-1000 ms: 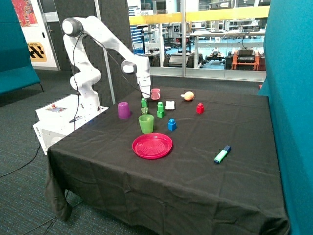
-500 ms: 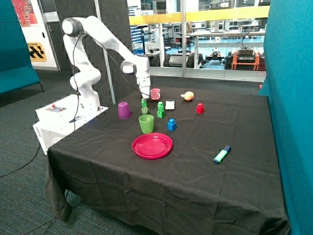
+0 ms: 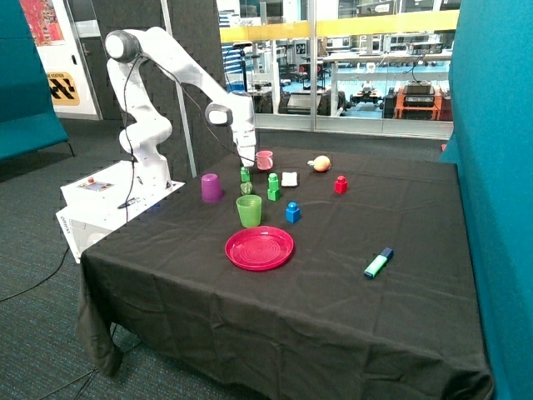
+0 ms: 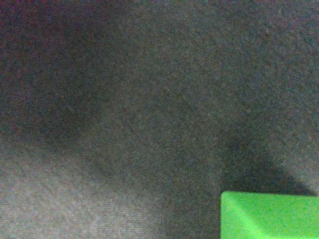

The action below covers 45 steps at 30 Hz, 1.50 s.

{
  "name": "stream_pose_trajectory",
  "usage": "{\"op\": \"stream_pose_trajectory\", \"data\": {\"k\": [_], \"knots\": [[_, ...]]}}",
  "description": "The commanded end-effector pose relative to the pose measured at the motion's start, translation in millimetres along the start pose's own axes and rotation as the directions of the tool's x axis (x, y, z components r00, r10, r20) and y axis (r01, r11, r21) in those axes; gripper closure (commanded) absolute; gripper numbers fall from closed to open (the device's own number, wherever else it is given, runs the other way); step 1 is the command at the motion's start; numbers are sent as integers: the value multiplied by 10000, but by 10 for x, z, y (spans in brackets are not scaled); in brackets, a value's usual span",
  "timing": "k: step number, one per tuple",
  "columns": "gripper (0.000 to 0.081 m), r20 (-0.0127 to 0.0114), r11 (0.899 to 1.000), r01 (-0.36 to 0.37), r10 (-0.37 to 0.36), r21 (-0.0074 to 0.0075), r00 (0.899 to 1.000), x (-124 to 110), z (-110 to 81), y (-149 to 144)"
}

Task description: Stack green blocks

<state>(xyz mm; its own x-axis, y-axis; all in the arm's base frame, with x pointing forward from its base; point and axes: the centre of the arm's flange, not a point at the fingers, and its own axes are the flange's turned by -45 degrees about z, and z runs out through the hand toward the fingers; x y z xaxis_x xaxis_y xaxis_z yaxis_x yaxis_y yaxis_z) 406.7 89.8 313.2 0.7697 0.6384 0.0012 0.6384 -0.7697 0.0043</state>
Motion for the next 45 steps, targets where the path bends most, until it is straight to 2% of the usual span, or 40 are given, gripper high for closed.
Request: {"op": "stream_pose_trajectory", "data": {"k": [1, 21, 29, 32, 35, 45], "knots": [[808, 12, 10000, -66, 66, 43, 10000, 73, -132, 28], [808, 14, 9993, -382, 382, 43, 9993, 187, -399, 216], [808, 14, 9991, -433, 433, 42, 9991, 337, -605, 294], [771, 14, 9988, -482, 482, 42, 9988, 382, -665, 327], [803, 14, 9985, -551, 551, 42, 9985, 437, -733, 376], [808, 15, 9970, -778, 777, 42, 9970, 549, -864, 508]]}}
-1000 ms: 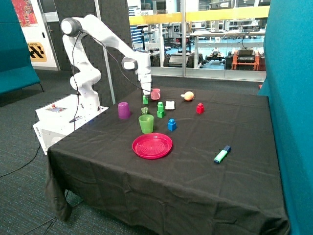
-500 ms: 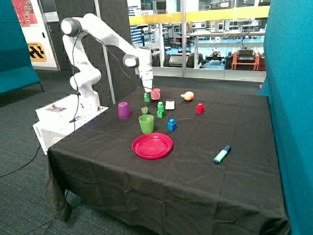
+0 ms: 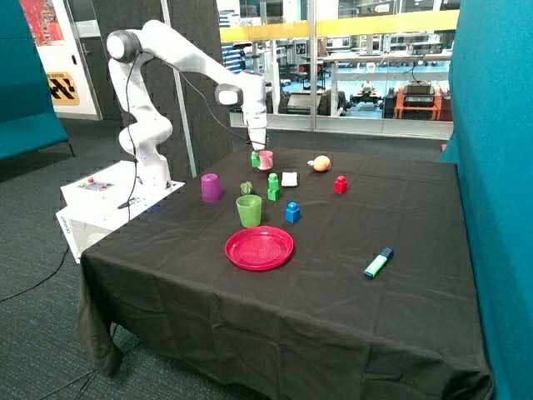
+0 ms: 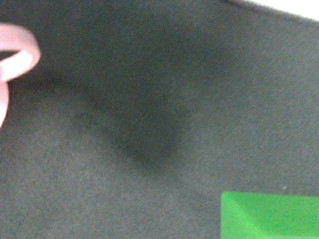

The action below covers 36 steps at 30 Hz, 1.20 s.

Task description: Stack green blocks

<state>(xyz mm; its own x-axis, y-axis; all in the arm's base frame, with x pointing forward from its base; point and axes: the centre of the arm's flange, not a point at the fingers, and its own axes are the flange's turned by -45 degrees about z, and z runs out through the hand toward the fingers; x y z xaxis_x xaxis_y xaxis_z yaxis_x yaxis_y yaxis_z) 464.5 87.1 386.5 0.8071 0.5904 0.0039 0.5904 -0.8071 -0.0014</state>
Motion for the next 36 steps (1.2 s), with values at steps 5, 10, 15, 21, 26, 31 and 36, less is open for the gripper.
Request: {"op": "stream_pose_trajectory", "data": {"k": [5, 10, 15, 21, 26, 31, 36], "knots": [[808, 39, 9994, -336, 336, -15, 9994, 177, -163, 184], [808, 38, 9989, -462, 462, -15, 9989, 227, -208, 265], [808, 38, 9977, -677, 677, -16, 9977, 263, -245, 348], [808, 38, 9966, -829, 829, -17, 9965, 301, -280, 444], [808, 38, 9951, -984, 984, -17, 9951, 353, -322, 580], [808, 37, 9938, -1116, 1116, -18, 9937, 398, -370, 748], [808, 36, 9852, -1717, 1717, -20, 9851, 417, -385, 840]]}}
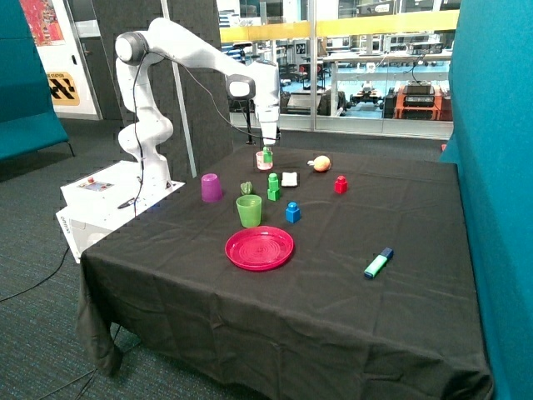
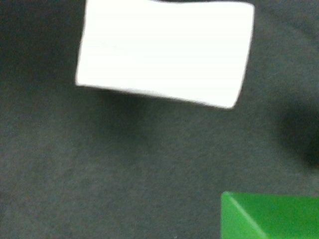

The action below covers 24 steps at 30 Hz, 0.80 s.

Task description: Stack green blocks

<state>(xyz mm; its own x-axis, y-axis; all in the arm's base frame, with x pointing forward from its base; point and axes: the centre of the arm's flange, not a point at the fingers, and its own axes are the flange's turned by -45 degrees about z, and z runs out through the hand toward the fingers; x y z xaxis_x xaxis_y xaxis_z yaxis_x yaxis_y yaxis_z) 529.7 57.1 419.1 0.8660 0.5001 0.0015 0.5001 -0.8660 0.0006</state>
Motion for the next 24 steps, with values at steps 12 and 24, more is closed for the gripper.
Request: {"op": "stream_pose_trajectory", "data": {"k": [12, 24], "knots": [[808, 15, 9982, -595, 595, 5, 9982, 128, -67, 376], [808, 15, 9973, -738, 738, 5, 9973, 155, -50, 490]]}}
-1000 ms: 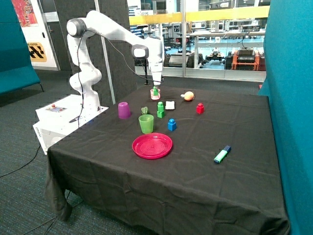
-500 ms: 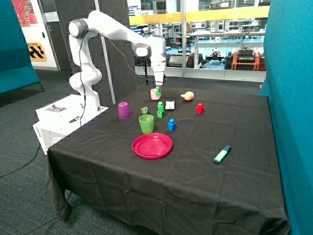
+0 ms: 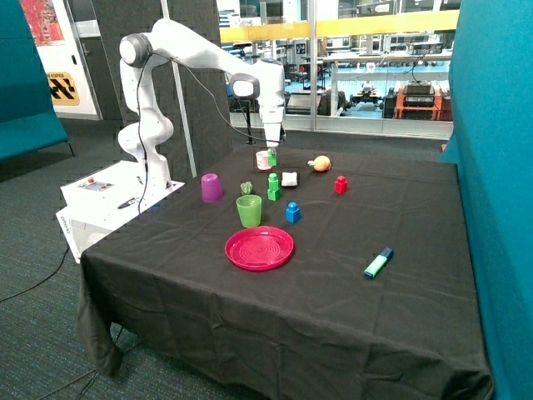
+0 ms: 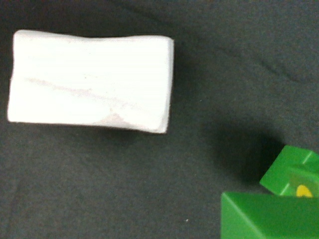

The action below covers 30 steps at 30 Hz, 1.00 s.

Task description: Stack green blocks

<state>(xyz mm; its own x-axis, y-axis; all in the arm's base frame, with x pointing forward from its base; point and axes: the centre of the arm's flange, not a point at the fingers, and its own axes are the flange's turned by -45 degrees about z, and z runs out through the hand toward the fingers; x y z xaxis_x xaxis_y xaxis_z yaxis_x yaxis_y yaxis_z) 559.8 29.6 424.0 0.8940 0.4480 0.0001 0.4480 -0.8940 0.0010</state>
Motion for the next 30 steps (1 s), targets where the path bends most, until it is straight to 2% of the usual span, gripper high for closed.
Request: {"op": "stream_pose_trajectory", "data": {"k": [1, 16, 18, 30], "knots": [[808, 1, 9999, -132, 132, 10, 9999, 43, -2, 107], [808, 2, 9990, -457, 457, 10, 9990, 115, -3, 226], [808, 1, 9997, -263, 263, 10, 9997, 119, 8, 254], [808, 2, 9989, -478, 478, 10, 9989, 106, 59, 334]]}}
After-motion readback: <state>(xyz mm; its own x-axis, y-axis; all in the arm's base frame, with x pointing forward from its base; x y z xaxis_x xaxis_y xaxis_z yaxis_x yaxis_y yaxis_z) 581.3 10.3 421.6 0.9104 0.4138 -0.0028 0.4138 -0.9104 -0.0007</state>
